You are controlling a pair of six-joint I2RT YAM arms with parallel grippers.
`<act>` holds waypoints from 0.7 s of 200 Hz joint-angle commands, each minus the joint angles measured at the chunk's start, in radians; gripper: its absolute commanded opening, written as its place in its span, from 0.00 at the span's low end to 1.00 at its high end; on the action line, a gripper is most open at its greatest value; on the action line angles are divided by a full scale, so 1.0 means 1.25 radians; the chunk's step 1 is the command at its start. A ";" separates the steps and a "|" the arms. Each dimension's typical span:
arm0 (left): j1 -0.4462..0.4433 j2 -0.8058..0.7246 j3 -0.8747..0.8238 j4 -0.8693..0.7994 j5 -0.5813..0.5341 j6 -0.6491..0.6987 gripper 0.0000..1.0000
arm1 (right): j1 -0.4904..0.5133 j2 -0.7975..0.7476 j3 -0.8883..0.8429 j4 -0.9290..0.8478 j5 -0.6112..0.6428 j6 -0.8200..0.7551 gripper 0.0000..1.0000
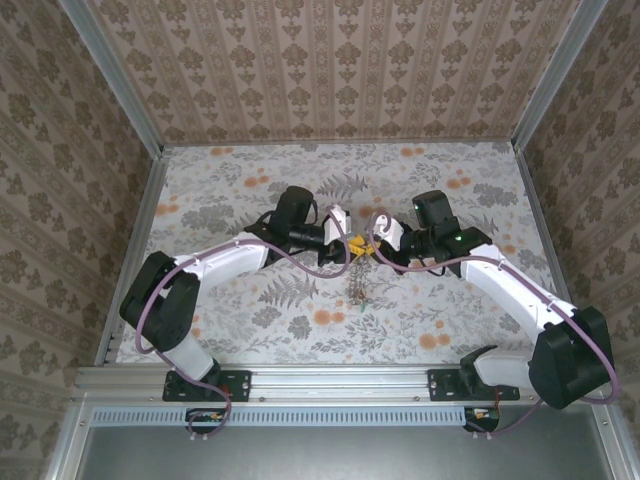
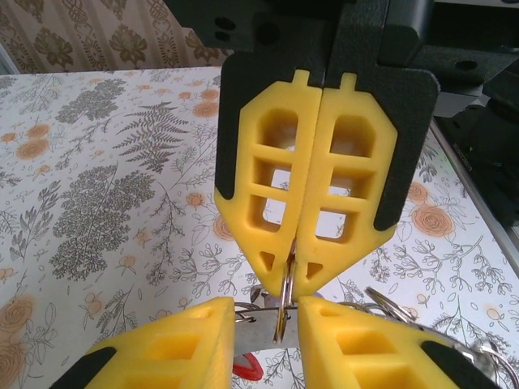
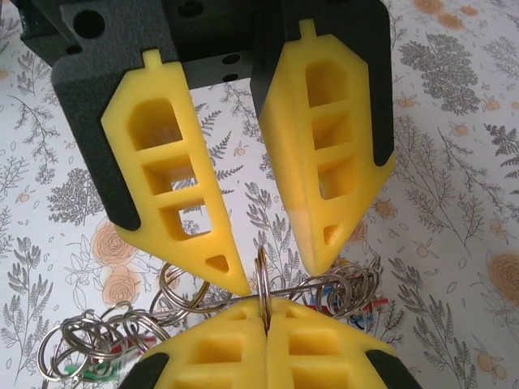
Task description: Put the keys on the keyring
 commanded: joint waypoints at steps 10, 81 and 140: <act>-0.014 -0.020 0.031 -0.041 0.004 0.032 0.26 | 0.005 -0.002 0.035 -0.002 -0.004 -0.015 0.00; -0.020 -0.017 0.037 -0.038 0.003 0.033 0.00 | 0.007 -0.008 0.033 -0.003 0.014 -0.008 0.03; 0.009 -0.013 -0.060 0.234 0.085 -0.129 0.00 | -0.046 -0.029 -0.087 0.240 -0.126 0.115 0.15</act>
